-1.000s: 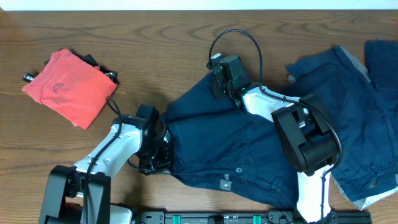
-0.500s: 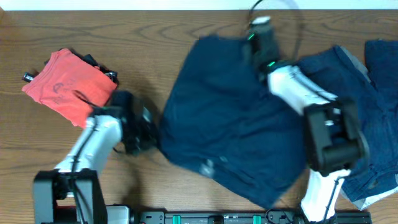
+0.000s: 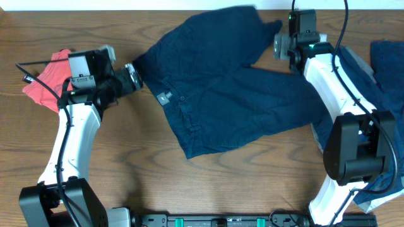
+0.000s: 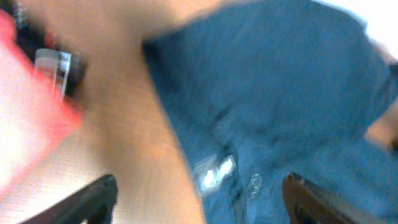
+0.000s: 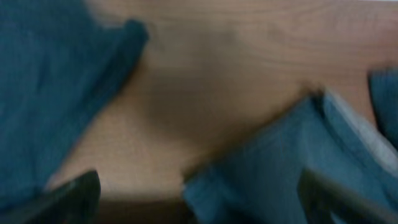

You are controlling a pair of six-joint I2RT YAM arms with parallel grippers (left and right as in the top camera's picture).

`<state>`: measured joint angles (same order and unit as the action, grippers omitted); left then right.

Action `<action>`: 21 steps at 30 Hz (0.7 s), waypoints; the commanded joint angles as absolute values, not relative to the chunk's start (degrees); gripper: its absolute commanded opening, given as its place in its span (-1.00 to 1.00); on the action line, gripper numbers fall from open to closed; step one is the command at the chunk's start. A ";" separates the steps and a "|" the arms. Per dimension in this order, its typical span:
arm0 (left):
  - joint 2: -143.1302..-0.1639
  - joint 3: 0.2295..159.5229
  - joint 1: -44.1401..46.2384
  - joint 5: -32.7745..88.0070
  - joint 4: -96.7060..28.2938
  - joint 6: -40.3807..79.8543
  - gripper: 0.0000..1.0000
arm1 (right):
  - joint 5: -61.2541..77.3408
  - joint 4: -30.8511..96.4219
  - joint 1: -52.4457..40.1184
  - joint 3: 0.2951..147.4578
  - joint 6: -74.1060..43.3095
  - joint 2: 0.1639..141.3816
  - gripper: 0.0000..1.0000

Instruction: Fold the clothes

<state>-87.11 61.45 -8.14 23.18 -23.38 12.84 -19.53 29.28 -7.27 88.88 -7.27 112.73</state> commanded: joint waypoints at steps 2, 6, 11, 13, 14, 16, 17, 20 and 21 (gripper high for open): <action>-87.11 61.10 -7.97 27.40 -34.35 12.29 0.89 | -20.91 38.48 -5.19 89.03 -14.37 109.38 0.99; -87.11 60.82 -6.37 33.95 -48.03 12.29 0.96 | -18.11 49.41 -1.96 89.03 -20.29 108.18 0.99; -87.11 58.65 -0.45 34.76 -55.75 12.29 0.96 | -9.28 59.88 3.05 89.03 -24.16 107.63 0.98; -87.11 57.45 3.46 34.76 -55.83 12.36 0.96 | -4.16 62.00 5.08 89.03 -23.44 107.57 0.99; -87.11 56.90 5.21 34.74 -55.59 12.97 0.96 | -2.74 62.72 5.85 89.03 -22.98 107.53 0.98; -87.11 55.37 8.78 34.72 -54.06 16.64 0.96 | -1.56 64.07 7.18 89.03 -21.96 107.39 0.98; -87.11 54.61 10.22 34.72 -53.12 19.40 0.96 | -1.52 64.62 7.62 89.03 -21.52 107.33 0.99; -87.11 51.44 14.55 34.70 -48.47 32.93 0.96 | -1.58 65.95 8.23 89.03 -20.38 107.11 0.99; -87.11 50.09 15.99 34.61 -46.26 37.98 0.96 | -1.58 66.24 8.25 89.03 -20.23 107.00 0.98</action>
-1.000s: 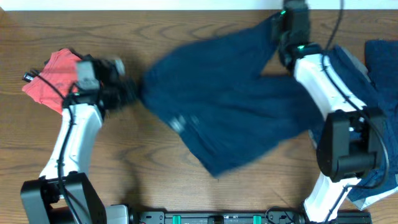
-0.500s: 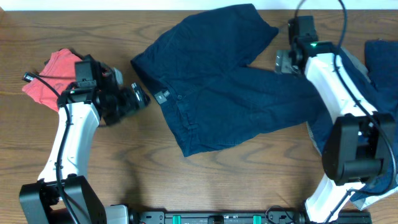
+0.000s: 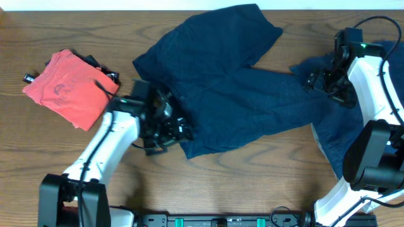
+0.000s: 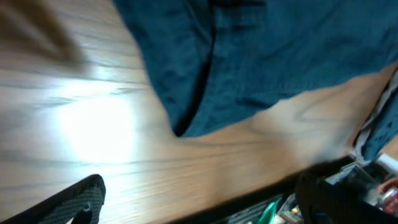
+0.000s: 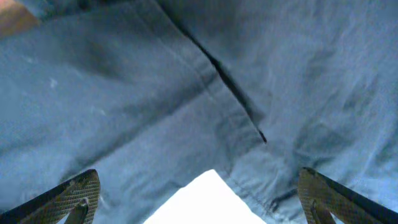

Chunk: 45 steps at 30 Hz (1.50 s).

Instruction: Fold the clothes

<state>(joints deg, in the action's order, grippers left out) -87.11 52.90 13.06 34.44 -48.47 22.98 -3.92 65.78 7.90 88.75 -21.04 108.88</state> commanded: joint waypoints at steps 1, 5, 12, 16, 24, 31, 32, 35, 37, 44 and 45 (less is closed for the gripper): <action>-87.11 48.93 17.28 34.09 -44.12 41.58 0.96 | -1.58 66.46 8.25 89.03 -20.10 106.85 0.99; -87.13 44.10 22.48 31.38 -33.50 53.43 0.96 | -1.39 66.81 8.19 89.03 -20.10 106.24 0.99; -87.13 41.32 27.97 21.65 -26.41 59.96 0.29 | -0.97 67.68 8.19 89.03 -20.05 105.97 0.98; -87.13 41.32 28.36 18.44 -26.48 60.10 -0.81 | 0.82 68.62 8.19 89.03 -19.59 105.97 0.99; -86.65 41.34 20.99 16.84 -33.65 53.87 -0.89 | 1.08 72.34 8.23 89.03 -18.76 105.97 0.98; -83.20 41.36 3.81 14.22 -40.71 41.93 -0.88 | 15.31 80.12 7.01 88.88 -11.25 105.97 0.98; -82.76 41.34 2.17 14.96 -40.95 40.93 -0.88 | 17.58 80.99 6.37 88.66 -9.76 105.97 0.98; -82.17 41.34 -0.62 17.37 -41.71 38.06 -0.88 | 22.52 82.91 3.27 87.24 -7.35 105.97 0.98; -82.24 41.34 -0.84 17.28 -42.81 37.76 -0.88 | 23.35 83.37 1.08 85.71 -7.97 105.91 0.99; -82.24 41.34 -0.80 17.30 -43.51 36.10 -0.88 | 22.92 77.78 -4.25 73.19 -18.09 100.25 0.98; -82.24 41.34 -0.80 17.30 -43.51 35.68 -0.88 | 22.24 76.55 -4.38 70.89 -20.32 98.54 0.99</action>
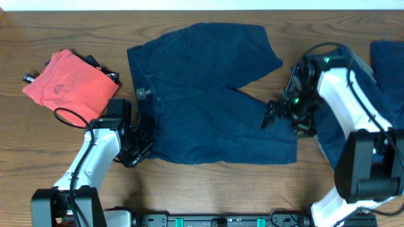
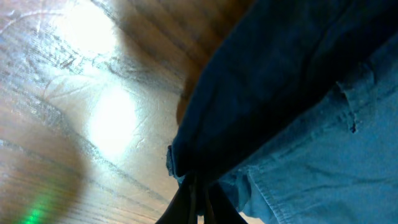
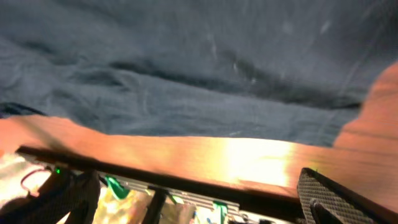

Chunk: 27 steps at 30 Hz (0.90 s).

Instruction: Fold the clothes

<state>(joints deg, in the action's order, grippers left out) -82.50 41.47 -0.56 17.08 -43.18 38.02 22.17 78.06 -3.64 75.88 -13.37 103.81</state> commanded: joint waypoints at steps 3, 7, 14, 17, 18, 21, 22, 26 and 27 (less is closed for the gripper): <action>-82.24 41.34 -0.80 17.30 -43.75 35.55 -0.88 | 22.04 71.55 -4.62 63.07 -25.63 91.64 0.98; -82.24 41.34 -0.80 17.30 -43.77 35.57 -0.88 | 20.75 66.81 -5.69 54.85 -33.32 82.70 0.99; -82.24 41.34 -0.80 17.32 -44.14 35.55 -0.88 | 14.33 57.25 -7.94 42.46 -46.39 75.96 0.99; -82.24 41.34 -0.80 17.30 -44.75 35.55 -0.88 | 14.35 50.70 -7.90 37.06 -49.87 76.49 0.99; -82.24 41.34 -0.80 17.30 -44.82 35.55 -0.88 | 14.35 48.49 -7.90 35.53 -50.78 76.64 0.99; -82.24 41.34 -0.80 17.30 -44.95 35.55 -0.88 | 14.33 40.53 -7.90 31.42 -51.24 76.66 0.95; -82.24 41.34 -0.80 17.30 -44.95 35.55 -0.88 | 14.28 38.06 -7.90 30.41 -51.27 76.66 0.92; -82.24 41.34 -0.80 17.30 -44.97 35.55 -0.88 | 9.54 34.06 -7.90 28.60 -54.68 76.66 0.82; -82.24 41.34 -0.80 17.30 -44.97 35.55 -0.88 | 7.90 33.78 -7.90 28.49 -55.35 76.66 0.75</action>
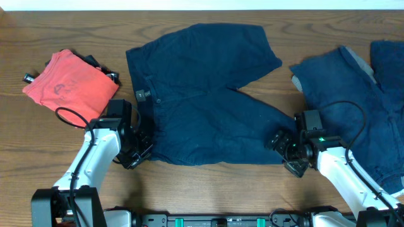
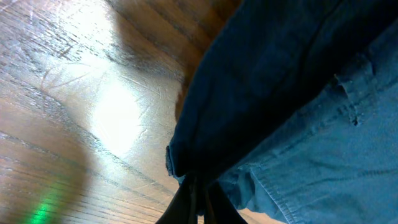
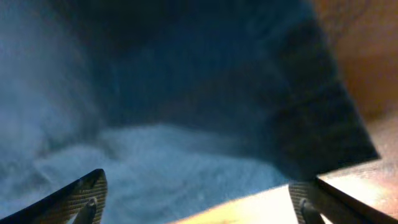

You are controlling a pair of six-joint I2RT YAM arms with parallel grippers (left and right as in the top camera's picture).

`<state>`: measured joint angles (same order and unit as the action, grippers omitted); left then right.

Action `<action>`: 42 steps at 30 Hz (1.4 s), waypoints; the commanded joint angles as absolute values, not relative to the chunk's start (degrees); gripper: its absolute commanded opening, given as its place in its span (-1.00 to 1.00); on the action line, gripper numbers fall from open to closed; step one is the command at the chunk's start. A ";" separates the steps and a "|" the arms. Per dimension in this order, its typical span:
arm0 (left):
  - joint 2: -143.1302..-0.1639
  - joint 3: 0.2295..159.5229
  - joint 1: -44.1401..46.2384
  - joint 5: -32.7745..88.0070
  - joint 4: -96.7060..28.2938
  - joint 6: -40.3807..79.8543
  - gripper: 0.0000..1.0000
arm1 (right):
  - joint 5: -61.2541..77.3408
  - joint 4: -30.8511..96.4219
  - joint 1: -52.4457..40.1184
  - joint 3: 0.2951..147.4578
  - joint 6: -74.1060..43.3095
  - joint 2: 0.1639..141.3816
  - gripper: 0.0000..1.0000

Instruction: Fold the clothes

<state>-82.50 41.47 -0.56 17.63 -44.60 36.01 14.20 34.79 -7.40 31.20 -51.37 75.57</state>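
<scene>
Dark blue shorts [image 1: 208, 94] lie spread flat mid-table, waistband to the left, both legs pointing right. My left gripper [image 1: 140, 148] is at the waistband's near corner and shut on it; the left wrist view shows the fingers [image 2: 196, 202] pinched together on the cloth's corner [image 2: 186, 162]. At the near leg's hem my right gripper [image 1: 284, 151] stands open. In the right wrist view its fingers [image 3: 87, 196] are wide apart with the blue cloth [image 3: 186, 93] between and beyond them.
A folded red shirt [image 1: 69, 85] lies at the far left with a small black item [image 1: 101, 66] behind it. More blue clothing [image 1: 360, 94] is heaped at the right edge. Bare wooden table [image 1: 221, 189] runs along the front.
My right gripper has moved from beside the leg ends, mid-right, nearer to the table's front, to the near leg's hem corner. The left gripper and the shorts are unchanged.
At first the shorts lay skewed and rumpled, both grippers open at their far edges. Then the left gripper was at the near waistband corner and the right over the leg end. Later the shorts lay flat with the left shut on the waistband; now the right is at the hem.
</scene>
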 commanded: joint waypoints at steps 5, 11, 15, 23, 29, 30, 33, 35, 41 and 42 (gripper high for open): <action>-82.24 41.34 -0.80 17.30 -45.21 35.55 -0.88 | 3.88 31.90 -7.90 28.49 -55.70 76.66 -0.13; -82.24 41.34 -0.80 17.37 -46.89 35.07 -0.88 | 3.40 32.16 -7.90 28.49 -55.68 76.66 -0.98; -81.41 41.43 -0.80 21.45 -48.80 29.95 -0.88 | 3.42 33.19 -7.88 28.82 -55.59 76.25 -0.98; -70.41 42.70 -0.80 24.03 -59.11 24.12 -0.88 | 2.52 47.64 -4.05 39.90 -47.57 70.15 -0.98; -57.58 44.12 -0.80 24.03 -68.86 21.37 -0.88 | 1.06 60.77 1.15 53.98 -39.72 65.23 -0.98; -55.16 44.56 -0.80 24.03 -70.37 20.82 -0.88 | 0.78 62.57 1.72 56.12 -38.87 64.64 -0.98; -48.90 46.09 -0.80 24.03 -73.56 20.16 -0.88 | 0.03 66.76 2.70 62.06 -36.07 63.11 -0.98; -45.17 47.20 -0.80 24.03 -74.52 20.16 -0.88 | 0.08 67.66 2.70 65.73 -32.82 62.37 -0.98; -36.95 50.72 -0.80 22.83 -70.11 21.74 -0.88 | 0.25 65.41 2.48 73.76 -25.28 62.85 -0.98; -36.40 50.92 -0.80 21.65 -68.60 23.00 -0.88 | 0.38 63.88 2.31 74.28 -24.64 63.18 -0.98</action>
<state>-38.02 49.21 -0.58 26.59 -70.30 21.69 4.47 65.95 1.58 71.48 -30.33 62.76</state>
